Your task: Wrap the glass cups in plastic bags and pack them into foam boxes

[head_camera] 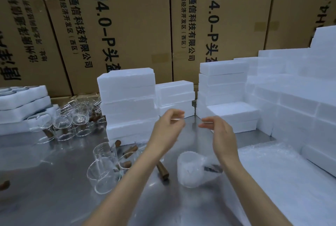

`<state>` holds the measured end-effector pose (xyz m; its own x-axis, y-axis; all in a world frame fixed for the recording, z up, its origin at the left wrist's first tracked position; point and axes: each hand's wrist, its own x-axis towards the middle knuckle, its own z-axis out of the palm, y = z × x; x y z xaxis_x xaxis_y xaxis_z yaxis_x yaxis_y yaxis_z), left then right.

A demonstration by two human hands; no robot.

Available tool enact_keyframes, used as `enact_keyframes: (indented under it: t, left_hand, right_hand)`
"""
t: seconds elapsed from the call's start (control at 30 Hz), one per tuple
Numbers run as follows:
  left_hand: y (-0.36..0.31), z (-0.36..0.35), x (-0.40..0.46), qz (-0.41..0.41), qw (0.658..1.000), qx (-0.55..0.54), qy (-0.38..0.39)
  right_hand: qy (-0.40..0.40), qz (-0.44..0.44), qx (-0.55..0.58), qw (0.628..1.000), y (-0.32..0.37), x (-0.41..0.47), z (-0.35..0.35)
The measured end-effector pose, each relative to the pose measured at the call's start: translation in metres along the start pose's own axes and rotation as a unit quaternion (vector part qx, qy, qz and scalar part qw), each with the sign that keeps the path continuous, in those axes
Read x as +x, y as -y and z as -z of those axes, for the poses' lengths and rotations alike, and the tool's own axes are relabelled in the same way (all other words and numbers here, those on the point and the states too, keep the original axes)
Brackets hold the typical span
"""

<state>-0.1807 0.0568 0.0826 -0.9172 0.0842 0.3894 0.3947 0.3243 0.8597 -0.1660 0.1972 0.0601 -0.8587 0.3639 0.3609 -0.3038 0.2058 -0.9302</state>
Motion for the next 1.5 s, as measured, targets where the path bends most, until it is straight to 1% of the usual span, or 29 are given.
enact_keyframes:
  t: [0.1, 0.17, 0.23, 0.33, 0.47, 0.73, 0.97, 1.1, 1.27, 1.5]
  left_hand:
    - [0.004, -0.014, 0.045, 0.092, 0.995, -0.012, 0.021]
    - [0.007, -0.020, 0.071, 0.139, 0.990, -0.029, 0.013]
    - [0.014, -0.024, 0.093, 0.162, 0.985, -0.051, -0.024]
    - [0.030, -0.025, 0.114, 0.180, 0.979, -0.054, -0.082]
    - [0.051, -0.026, 0.132, 0.163, 0.980, -0.036, -0.110]
    - [0.075, -0.029, 0.153, 0.151, 0.977, -0.017, -0.147]
    - [0.084, -0.028, 0.165, 0.152, 0.973, -0.006, -0.176]
    - [0.085, -0.028, 0.170, 0.159, 0.973, -0.015, -0.170]
    - [0.085, -0.029, 0.173, 0.150, 0.974, -0.010, -0.170]
    - [0.086, -0.031, 0.175, 0.152, 0.975, -0.015, -0.164]
  right_hand:
    - [0.038, -0.095, 0.067, 0.993, 0.002, 0.043, -0.007]
    - [0.058, -0.146, 0.085, 0.984, 0.001, 0.069, -0.016]
    - [0.064, -0.184, 0.077, 0.978, -0.002, 0.094, -0.029]
    - [0.048, -0.222, 0.066, 0.972, -0.007, 0.123, -0.046]
    - [0.041, -0.216, 0.110, 0.969, -0.015, 0.156, -0.061]
    - [0.051, -0.219, 0.132, 0.965, -0.036, 0.196, -0.090]
    - [0.011, -0.216, 0.117, 0.969, -0.039, 0.213, -0.097]
    - [0.019, -0.223, 0.086, 0.971, -0.045, 0.219, -0.101]
    - [0.009, -0.219, 0.062, 0.974, -0.050, 0.222, -0.104]
    - [0.014, -0.220, 0.078, 0.972, -0.050, 0.222, -0.104]
